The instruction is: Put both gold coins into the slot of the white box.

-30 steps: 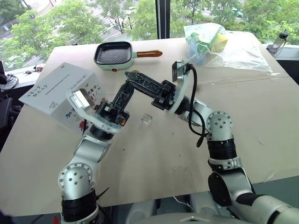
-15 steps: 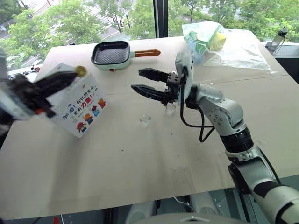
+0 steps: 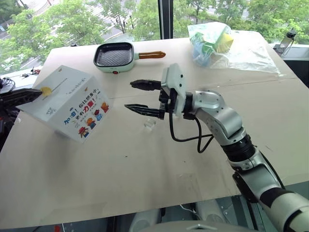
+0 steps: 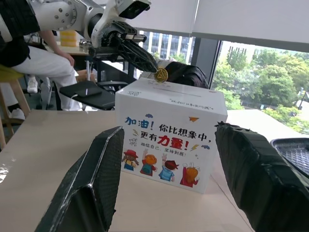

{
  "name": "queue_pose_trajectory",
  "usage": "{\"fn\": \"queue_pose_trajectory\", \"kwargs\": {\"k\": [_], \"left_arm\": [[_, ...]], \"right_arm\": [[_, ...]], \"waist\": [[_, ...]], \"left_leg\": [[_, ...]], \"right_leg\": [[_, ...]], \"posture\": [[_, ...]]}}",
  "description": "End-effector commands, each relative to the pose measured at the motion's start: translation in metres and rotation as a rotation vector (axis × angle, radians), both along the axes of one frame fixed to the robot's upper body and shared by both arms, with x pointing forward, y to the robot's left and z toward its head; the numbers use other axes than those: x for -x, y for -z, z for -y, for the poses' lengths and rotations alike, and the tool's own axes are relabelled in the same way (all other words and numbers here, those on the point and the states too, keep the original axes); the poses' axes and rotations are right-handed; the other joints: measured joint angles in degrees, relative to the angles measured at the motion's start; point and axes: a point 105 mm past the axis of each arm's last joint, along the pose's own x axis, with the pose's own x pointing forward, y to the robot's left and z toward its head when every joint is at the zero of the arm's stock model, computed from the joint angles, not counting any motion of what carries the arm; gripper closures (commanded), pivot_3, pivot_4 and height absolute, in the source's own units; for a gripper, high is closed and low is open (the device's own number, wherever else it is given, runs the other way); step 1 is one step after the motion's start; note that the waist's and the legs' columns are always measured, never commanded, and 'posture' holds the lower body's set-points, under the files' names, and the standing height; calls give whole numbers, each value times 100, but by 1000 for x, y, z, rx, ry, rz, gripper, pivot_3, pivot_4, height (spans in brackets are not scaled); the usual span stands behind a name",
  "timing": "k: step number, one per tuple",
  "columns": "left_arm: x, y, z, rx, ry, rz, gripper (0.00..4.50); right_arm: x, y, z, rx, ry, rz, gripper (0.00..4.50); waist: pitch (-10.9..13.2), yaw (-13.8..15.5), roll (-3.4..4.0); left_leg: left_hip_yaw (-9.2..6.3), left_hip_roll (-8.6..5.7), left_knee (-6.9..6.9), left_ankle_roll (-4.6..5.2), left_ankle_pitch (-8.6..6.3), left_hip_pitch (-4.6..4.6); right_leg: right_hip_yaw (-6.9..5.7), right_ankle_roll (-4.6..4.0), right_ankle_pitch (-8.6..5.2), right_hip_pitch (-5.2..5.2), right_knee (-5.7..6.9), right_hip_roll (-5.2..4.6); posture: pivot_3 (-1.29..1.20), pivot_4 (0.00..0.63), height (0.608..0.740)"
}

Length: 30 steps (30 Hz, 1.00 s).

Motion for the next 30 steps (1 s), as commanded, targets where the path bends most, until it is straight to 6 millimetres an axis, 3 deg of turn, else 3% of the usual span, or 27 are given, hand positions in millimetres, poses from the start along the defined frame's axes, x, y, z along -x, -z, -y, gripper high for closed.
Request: {"fn": "queue_pose_trajectory", "kwargs": {"k": [1,12,30], "left_arm": [[-3,-2,-8,-49,-2,3,4500],[-16,8,-19,-25,-71,-12,4500],[-18,28,-11,-8,-30,-110,4500]], "right_arm": [[7,-13,-1,-42,-7,53,1268],[9,-14,-2,-44,-6,58,1268],[7,-15,-3,-54,6,57,1268]], "waist": [[-1,-11,-2],[-2,-62,-4],[-5,-56,-4]], "left_leg": [[-1,-1,0,0,0,0],[-2,-1,8,0,0,0],[-2,-1,17,0,1,6]], "right_leg": [[-2,0,0,0,0,1],[-1,1,0,-3,9,2],[-1,1,1,1,23,2]], "posture": [[0,150,736],[0,150,736],[0,150,736]]}}
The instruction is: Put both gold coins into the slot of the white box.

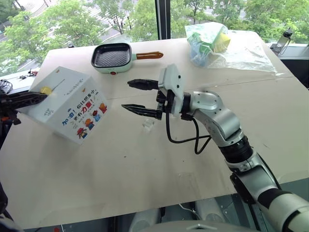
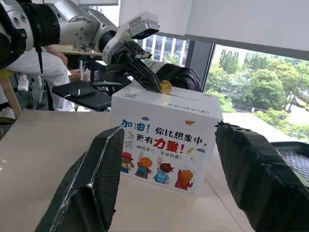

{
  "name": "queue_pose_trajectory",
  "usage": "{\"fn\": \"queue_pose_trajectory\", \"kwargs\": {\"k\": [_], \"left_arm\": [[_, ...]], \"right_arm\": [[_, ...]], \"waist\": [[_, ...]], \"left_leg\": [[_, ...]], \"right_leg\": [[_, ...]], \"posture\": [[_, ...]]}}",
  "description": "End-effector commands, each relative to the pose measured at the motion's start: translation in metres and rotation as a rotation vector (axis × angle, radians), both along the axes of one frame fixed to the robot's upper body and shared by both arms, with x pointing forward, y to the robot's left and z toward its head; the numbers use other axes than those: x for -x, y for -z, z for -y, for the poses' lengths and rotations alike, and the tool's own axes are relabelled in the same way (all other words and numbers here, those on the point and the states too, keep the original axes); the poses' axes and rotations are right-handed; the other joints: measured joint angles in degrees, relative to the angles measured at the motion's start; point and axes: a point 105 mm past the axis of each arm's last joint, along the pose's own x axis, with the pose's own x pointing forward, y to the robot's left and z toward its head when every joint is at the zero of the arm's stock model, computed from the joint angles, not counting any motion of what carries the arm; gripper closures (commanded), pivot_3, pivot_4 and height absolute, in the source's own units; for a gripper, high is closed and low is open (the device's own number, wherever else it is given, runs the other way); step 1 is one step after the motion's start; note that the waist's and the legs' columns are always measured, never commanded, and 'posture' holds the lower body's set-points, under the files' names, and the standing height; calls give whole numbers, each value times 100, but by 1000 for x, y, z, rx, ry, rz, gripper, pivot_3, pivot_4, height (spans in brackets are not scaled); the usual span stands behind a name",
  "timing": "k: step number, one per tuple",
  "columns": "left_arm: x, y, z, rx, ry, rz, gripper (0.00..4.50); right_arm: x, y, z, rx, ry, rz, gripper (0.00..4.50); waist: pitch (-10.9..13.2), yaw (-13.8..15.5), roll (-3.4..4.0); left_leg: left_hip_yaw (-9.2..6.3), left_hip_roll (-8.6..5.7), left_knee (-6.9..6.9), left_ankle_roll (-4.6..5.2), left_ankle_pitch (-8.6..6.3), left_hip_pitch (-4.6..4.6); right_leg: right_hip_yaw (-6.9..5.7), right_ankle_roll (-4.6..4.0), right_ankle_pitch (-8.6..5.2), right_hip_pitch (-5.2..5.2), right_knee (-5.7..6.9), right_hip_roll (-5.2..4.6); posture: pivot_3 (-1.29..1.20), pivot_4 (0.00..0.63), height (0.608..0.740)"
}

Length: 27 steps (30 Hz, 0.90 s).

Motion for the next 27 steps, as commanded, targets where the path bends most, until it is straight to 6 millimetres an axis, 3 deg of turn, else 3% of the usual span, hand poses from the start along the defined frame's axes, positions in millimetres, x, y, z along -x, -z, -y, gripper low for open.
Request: {"fn": "queue_pose_trajectory", "kwargs": {"k": [1,27], "left_arm": [[-1,10,-2,-6,-22,-45,4500],[-11,19,-11,-14,-150,-66,4500]], "right_arm": [[5,-14,1,-45,-6,37,1268],[5,-13,-2,-54,-4,27,1268]], "waist": [[0,1,0],[-3,6,0]], "left_leg": [[0,0,0,0,0,0],[5,-1,19,-19,12,22]], "right_leg": [[0,0,0,0,1,0],[8,-1,0,-3,78,0]], "posture": [[0,150,736],[0,150,736]]}}
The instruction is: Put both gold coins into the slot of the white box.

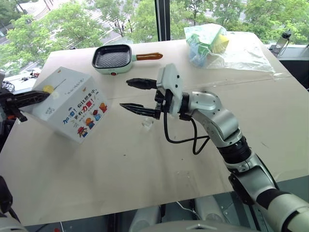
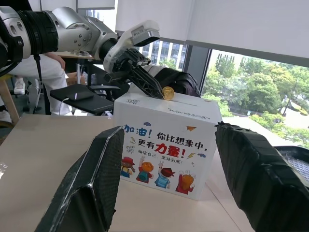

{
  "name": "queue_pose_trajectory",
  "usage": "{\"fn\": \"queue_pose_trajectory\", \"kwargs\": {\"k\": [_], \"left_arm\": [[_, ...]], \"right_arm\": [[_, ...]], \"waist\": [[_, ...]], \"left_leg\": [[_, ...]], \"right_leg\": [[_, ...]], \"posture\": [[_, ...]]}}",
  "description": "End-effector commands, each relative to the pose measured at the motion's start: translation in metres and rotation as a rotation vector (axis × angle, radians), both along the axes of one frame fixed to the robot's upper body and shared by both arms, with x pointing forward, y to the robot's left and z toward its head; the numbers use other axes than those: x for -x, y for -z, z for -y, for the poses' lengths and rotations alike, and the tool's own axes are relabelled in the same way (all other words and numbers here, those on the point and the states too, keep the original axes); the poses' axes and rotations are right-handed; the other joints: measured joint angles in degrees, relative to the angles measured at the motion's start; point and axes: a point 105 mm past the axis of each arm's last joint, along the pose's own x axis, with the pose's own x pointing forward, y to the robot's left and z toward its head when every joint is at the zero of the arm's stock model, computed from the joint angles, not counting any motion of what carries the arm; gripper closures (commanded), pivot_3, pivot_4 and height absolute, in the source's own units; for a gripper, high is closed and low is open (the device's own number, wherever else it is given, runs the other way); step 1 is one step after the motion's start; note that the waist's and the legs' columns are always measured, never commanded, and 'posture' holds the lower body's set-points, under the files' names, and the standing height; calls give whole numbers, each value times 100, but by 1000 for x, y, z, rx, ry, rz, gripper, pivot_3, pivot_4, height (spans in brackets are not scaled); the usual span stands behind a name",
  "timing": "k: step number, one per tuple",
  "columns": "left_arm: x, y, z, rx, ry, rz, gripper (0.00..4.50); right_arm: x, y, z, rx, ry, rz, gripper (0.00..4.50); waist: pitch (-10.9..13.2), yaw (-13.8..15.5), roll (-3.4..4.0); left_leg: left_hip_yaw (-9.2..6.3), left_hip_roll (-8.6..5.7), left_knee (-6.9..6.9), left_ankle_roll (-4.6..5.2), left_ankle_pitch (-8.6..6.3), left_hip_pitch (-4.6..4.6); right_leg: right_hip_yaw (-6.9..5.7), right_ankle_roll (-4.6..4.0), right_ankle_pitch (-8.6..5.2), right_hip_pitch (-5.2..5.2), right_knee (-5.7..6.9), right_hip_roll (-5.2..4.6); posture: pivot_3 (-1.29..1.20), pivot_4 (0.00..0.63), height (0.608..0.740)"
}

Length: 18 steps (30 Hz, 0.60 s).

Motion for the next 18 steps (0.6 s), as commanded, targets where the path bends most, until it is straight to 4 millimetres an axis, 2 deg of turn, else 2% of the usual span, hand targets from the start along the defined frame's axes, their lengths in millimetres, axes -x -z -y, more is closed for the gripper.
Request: {"fn": "queue_pose_trajectory", "kwargs": {"k": [1,18], "left_arm": [[0,16,-7,-19,-54,-74,4500],[4,27,0,-40,9,-131,4500]], "right_arm": [[5,-12,0,-40,-8,30,1268],[4,-10,1,-49,1,27,1268]], "waist": [[0,1,0],[-10,4,11]], "left_leg": [[0,0,1,0,0,0],[1,-1,4,0,0,0]], "right_leg": [[0,0,0,0,1,0],[1,0,0,2,1,-1]], "posture": [[0,150,736],[0,150,736]]}}
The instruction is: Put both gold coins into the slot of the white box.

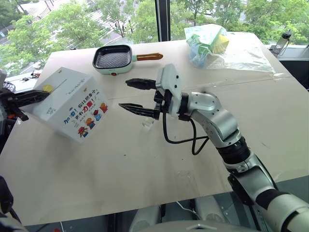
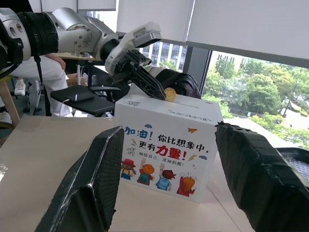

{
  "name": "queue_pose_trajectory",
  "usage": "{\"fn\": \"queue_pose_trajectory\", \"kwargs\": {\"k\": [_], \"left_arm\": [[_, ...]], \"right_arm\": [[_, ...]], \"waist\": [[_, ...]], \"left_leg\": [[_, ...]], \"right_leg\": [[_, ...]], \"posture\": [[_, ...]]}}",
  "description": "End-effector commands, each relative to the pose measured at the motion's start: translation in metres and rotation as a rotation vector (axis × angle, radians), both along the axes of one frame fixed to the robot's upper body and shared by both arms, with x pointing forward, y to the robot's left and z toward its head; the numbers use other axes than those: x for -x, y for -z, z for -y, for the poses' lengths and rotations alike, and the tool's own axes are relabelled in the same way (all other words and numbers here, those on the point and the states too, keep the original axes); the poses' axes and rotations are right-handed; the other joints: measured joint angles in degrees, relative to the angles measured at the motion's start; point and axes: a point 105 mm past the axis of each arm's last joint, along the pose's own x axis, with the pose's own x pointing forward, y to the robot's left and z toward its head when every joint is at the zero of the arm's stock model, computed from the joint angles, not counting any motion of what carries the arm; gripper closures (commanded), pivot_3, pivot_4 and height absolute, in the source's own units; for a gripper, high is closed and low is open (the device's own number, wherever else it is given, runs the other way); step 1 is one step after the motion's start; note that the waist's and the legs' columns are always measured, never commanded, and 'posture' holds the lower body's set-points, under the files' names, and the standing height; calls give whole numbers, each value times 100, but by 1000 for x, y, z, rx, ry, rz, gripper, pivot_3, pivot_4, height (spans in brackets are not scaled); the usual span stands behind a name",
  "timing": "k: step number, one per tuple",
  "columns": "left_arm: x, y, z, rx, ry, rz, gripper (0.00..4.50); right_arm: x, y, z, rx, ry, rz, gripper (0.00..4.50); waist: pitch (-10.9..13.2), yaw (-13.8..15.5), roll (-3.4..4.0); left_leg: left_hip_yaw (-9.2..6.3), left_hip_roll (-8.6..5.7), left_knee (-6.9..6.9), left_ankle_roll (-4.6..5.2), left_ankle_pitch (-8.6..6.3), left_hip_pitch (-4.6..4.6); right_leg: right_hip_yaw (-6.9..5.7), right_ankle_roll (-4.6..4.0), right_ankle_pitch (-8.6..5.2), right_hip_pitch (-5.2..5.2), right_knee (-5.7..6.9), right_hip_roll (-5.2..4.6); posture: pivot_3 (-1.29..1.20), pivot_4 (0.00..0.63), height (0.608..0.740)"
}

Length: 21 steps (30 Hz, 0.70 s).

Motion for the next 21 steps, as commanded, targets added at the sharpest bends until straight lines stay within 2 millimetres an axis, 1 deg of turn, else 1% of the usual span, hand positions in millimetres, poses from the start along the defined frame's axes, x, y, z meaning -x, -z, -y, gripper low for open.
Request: {"fn": "queue_pose_trajectory", "kwargs": {"k": [1,16,21], "left_arm": [[4,25,-2,-15,-9,-116,4500],[2,28,-3,-26,-39,-136,4500],[4,29,1,-18,-22,-166,4500]], "right_arm": [[4,-12,2,-46,0,35,1268],[2,-14,2,-49,7,40,1268],[3,-14,2,-51,7,39,1268]], "waist": [[-2,0,3],[-6,4,7],[-9,5,11]], "left_leg": [[0,0,0,0,0,0],[-1,0,0,0,0,1],[-1,0,0,0,0,1]], "right_leg": [[0,0,0,0,0,0],[-1,0,0,1,1,0],[0,0,0,1,2,0]], "posture": [[0,150,736],[0,150,736],[0,150,736]]}}
